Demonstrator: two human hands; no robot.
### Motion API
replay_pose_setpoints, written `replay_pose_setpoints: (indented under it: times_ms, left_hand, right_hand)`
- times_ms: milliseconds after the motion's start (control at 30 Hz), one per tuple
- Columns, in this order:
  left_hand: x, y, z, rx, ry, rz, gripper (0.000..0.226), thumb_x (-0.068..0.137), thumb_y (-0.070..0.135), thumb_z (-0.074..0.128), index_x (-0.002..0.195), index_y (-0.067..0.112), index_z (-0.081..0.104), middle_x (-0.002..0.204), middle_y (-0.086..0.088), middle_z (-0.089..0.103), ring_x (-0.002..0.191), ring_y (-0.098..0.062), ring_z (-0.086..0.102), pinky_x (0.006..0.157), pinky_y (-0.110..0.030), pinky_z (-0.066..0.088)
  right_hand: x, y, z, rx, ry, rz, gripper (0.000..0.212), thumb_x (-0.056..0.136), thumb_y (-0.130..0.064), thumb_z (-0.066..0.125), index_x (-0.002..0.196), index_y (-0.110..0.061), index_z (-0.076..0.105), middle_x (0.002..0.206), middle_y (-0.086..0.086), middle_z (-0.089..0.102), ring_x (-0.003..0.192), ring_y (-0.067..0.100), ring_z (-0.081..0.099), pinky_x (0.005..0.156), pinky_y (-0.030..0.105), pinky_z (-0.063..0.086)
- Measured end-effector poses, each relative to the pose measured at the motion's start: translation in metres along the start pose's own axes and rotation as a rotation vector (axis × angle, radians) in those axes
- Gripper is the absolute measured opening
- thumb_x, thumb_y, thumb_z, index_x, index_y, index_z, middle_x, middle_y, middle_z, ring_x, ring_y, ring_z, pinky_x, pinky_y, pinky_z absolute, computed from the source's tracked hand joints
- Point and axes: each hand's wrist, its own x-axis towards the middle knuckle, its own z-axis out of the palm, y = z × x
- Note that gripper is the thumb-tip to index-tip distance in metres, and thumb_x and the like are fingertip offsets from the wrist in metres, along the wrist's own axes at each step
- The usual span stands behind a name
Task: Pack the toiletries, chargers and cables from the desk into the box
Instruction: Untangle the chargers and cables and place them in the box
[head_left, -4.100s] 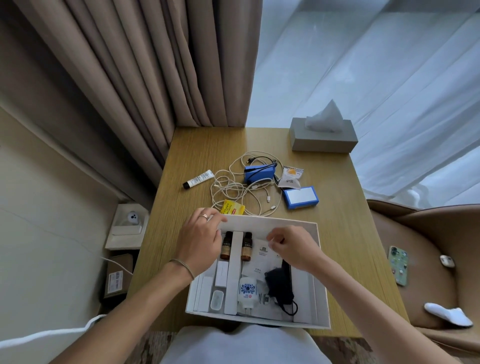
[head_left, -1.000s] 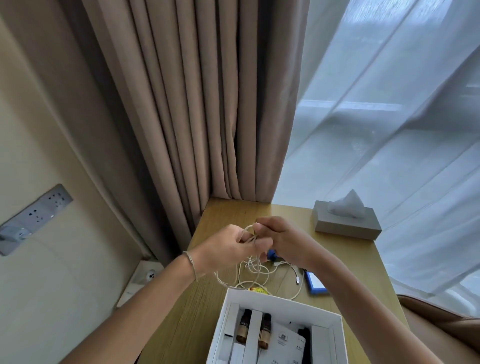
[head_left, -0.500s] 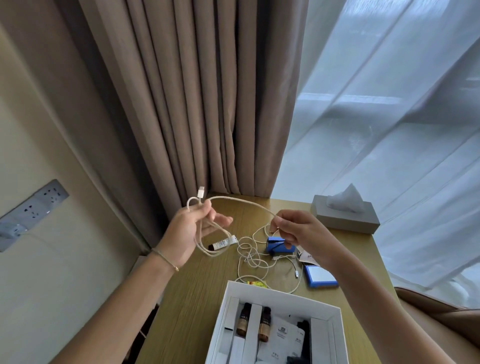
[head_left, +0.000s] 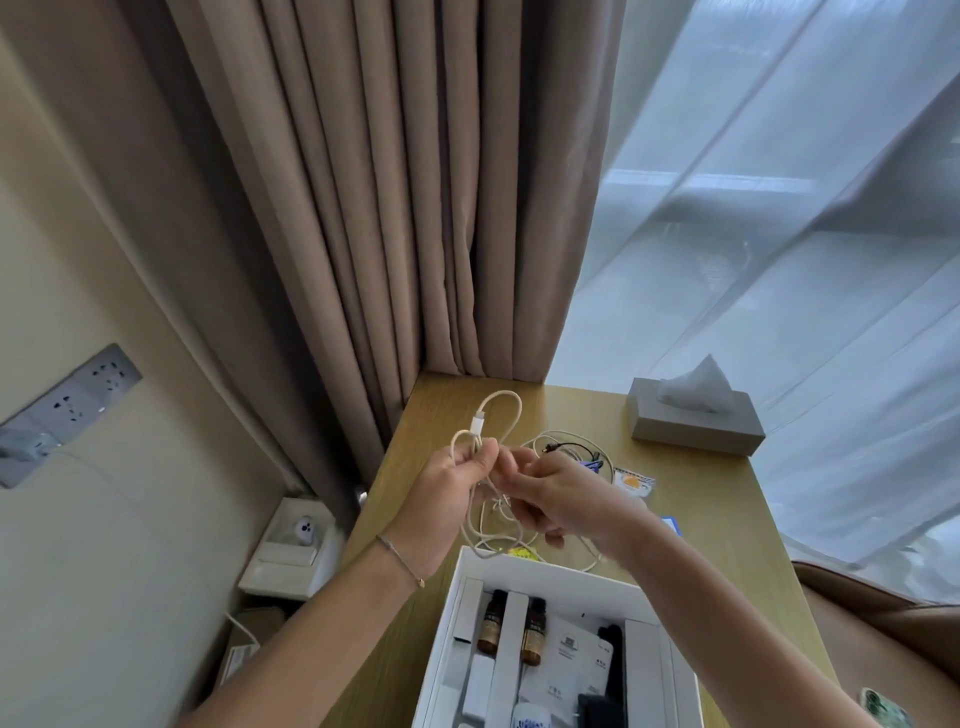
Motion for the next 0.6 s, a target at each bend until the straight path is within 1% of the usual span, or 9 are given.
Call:
replay_pose_setpoints:
  times_ms: [67,133,167,233,300,367,433,533,600]
  left_hand:
    - [0.001,0.0,-0.001,-0.061,0.062,0.008,0.036,0.106,0.02,0.04,0.076,0.006,0.054,0.096,-0.024,0.073,0.104,-0.038,0.069,0.093,-0.041,0.056]
    - [0.005,0.002,-0.008,-0.193,0.146,0.004,0.037,0.107,0.021,0.038,0.075,0.009,0.052,0.069,-0.018,0.066,0.087,-0.039,0.07,0.093,-0.049,0.055]
    - [0.007,0.004,-0.013,-0.261,0.182,0.002,0.038,0.107,0.022,0.037,0.074,0.009,0.052,0.058,-0.012,0.057,0.073,-0.034,0.069,0.087,-0.049,0.057]
    - [0.008,0.006,-0.023,-0.329,0.235,-0.001,0.038,0.107,0.022,0.037,0.073,0.01,0.051,0.05,-0.002,0.041,0.05,-0.019,0.054,0.068,-0.039,0.059]
    - [0.007,0.003,-0.028,-0.294,0.26,-0.013,0.037,0.108,0.023,0.037,0.074,0.011,0.049,0.049,0.003,0.034,0.043,-0.011,0.04,0.053,-0.03,0.052]
    - [0.004,-0.007,-0.028,-0.22,0.268,-0.071,0.036,0.108,0.025,0.038,0.076,0.012,0.049,0.051,0.004,0.033,0.042,-0.009,0.035,0.049,-0.026,0.043]
    - [0.002,-0.018,-0.023,-0.128,0.255,-0.156,0.034,0.108,0.026,0.039,0.079,0.013,0.05,0.055,0.003,0.036,0.043,-0.009,0.032,0.047,-0.025,0.038]
    - [-0.005,-0.034,-0.008,0.063,0.155,-0.281,0.032,0.107,0.029,0.039,0.082,0.013,0.05,0.065,-0.002,0.051,0.043,-0.008,0.035,0.043,-0.022,0.034]
    - [-0.01,-0.044,0.002,0.193,0.044,-0.325,0.036,0.106,0.039,0.04,0.084,0.013,0.051,0.076,-0.005,0.062,0.045,-0.008,0.038,0.042,-0.02,0.034]
  right_hand:
    - [-0.001,0.003,-0.001,0.022,-0.014,0.01,0.038,0.101,-0.039,0.056,0.067,-0.028,0.07,0.047,-0.008,0.05,0.04,0.007,0.04,0.043,0.023,0.04]
    - [-0.002,0.01,-0.006,0.029,-0.014,0.03,0.04,0.102,-0.037,0.056,0.067,-0.018,0.063,0.048,-0.007,0.045,0.044,0.01,0.038,0.047,0.025,0.039]
    - [-0.004,0.015,-0.01,0.038,-0.009,0.046,0.04,0.102,-0.035,0.055,0.069,-0.014,0.061,0.049,-0.006,0.043,0.045,0.011,0.038,0.049,0.025,0.038]
    - [-0.011,0.026,-0.018,0.076,0.005,0.072,0.033,0.103,-0.028,0.054,0.078,-0.008,0.062,0.054,-0.003,0.041,0.048,0.013,0.037,0.052,0.026,0.039]
    - [-0.02,0.037,-0.026,0.138,0.042,0.08,0.032,0.104,-0.022,0.052,0.077,-0.01,0.064,0.057,-0.001,0.04,0.051,0.014,0.036,0.054,0.027,0.041]
    - [-0.027,0.043,-0.029,0.23,0.093,0.052,0.035,0.104,-0.017,0.05,0.074,-0.012,0.066,0.059,0.001,0.041,0.053,0.015,0.038,0.056,0.027,0.042]
    - [-0.031,0.043,-0.026,0.292,0.133,-0.007,0.03,0.103,-0.014,0.051,0.078,-0.006,0.066,0.06,0.002,0.044,0.054,0.015,0.04,0.058,0.028,0.043]
    - [-0.033,0.039,-0.017,0.161,0.235,-0.092,0.029,0.097,-0.016,0.063,0.082,0.009,0.066,0.054,-0.002,0.052,0.051,0.01,0.044,0.057,0.027,0.043]
    - [-0.032,0.038,-0.014,0.02,0.31,-0.141,0.031,0.092,-0.018,0.072,0.08,0.01,0.065,0.052,0.0,0.052,0.049,0.01,0.044,0.055,0.028,0.039]
